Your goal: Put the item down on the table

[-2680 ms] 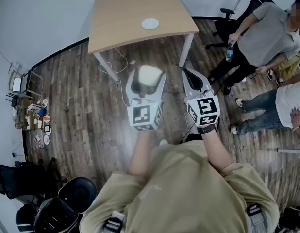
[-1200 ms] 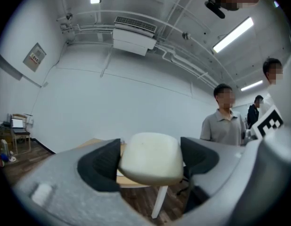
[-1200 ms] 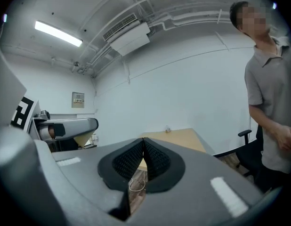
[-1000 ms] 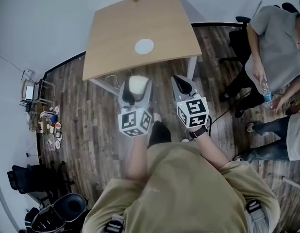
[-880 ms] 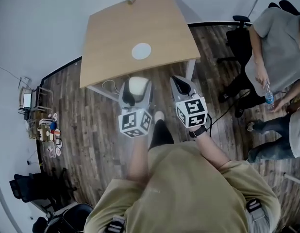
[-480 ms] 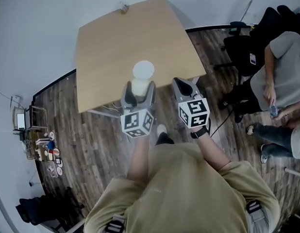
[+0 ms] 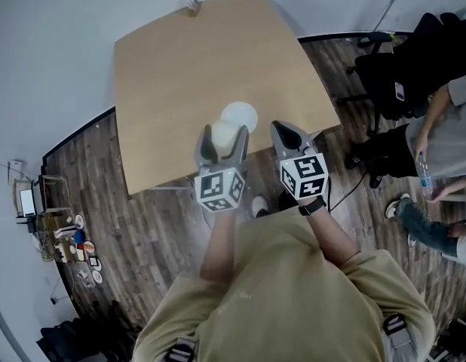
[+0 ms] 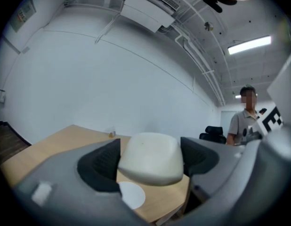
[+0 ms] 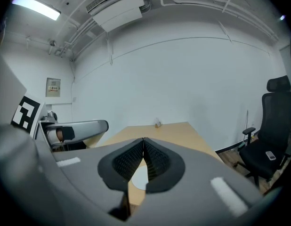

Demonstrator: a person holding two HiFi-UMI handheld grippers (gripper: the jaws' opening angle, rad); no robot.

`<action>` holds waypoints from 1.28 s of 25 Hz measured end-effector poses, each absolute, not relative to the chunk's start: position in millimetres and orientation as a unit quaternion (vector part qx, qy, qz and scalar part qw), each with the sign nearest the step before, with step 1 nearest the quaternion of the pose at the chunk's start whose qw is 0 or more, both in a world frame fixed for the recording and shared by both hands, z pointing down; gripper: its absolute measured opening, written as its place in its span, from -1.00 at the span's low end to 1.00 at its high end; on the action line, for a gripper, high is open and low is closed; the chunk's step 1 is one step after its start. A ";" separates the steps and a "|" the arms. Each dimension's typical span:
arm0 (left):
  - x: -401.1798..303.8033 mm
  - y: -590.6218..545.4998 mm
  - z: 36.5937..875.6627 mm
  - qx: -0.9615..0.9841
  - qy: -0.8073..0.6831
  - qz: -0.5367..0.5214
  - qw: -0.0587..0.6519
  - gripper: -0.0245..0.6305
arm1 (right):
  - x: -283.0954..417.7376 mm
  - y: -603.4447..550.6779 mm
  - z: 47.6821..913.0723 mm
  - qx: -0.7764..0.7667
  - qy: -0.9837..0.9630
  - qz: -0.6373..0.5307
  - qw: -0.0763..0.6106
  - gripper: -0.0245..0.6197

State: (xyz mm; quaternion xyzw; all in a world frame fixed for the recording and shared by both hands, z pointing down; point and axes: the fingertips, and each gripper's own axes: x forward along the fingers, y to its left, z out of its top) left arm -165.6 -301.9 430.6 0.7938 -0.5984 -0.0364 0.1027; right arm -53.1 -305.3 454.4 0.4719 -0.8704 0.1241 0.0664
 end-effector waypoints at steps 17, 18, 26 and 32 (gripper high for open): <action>-160.5 -415.1 596.2 0.762 -0.604 0.107 0.208 0.29 | -57.9 -435.6 557.6 0.432 -0.865 0.193 0.166 -0.89; -161.3 -421.2 607.3 0.760 -0.603 0.119 0.212 0.29 | -58.8 -440.5 564.0 0.429 -0.865 0.198 0.172 -0.88; -169.4 -456.0 700.7 0.735 -0.602 0.201 0.240 0.29 | -63.4 -462.0 598.2 0.407 -0.864 0.221 0.196 -0.88; -157.2 -467.9 728.2 0.740 -0.583 0.241 0.233 0.29 | -48.7 -468.5 604.1 0.412 -0.858 0.222 0.210 -0.88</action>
